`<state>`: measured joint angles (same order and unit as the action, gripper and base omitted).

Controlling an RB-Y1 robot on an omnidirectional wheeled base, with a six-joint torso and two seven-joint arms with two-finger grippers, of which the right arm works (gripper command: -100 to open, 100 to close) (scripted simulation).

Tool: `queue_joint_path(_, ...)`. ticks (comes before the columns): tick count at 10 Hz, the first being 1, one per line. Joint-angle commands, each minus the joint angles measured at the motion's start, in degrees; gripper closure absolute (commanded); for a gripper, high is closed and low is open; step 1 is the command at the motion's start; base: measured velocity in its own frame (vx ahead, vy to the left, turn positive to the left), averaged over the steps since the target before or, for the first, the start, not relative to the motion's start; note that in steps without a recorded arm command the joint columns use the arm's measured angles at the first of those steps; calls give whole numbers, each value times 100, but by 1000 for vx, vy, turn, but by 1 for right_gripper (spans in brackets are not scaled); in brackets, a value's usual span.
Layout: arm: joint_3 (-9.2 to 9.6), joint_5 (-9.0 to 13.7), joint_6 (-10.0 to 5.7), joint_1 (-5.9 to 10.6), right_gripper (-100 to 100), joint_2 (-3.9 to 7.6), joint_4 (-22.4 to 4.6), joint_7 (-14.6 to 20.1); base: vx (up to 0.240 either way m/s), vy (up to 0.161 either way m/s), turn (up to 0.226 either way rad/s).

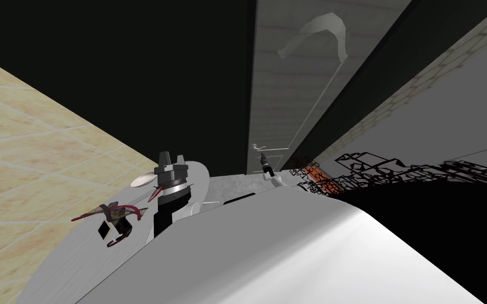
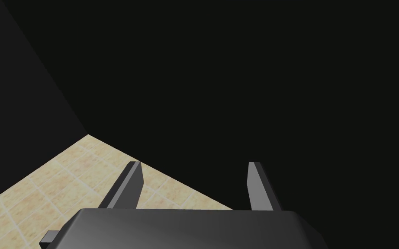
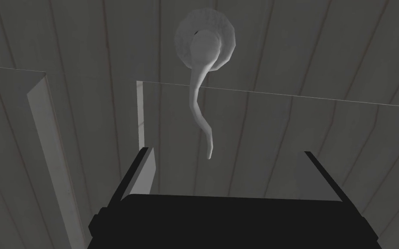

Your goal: Pull the door open

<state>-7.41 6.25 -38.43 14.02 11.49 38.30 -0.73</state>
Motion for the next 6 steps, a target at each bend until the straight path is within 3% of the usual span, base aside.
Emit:
queue_joint_path(1,-11,8,-17,73,-100,4,-171,-11,69,9,7)
queue_joint_path(4,-15,14,-23,129,-100,23,-289,-6,42,1,5)
queue_joint_path(5,-54,48,-96,53,-100,163,-350,109,117,32,165)
queue_joint_path(6,-66,58,-117,27,-100,207,-364,145,159,37,111)
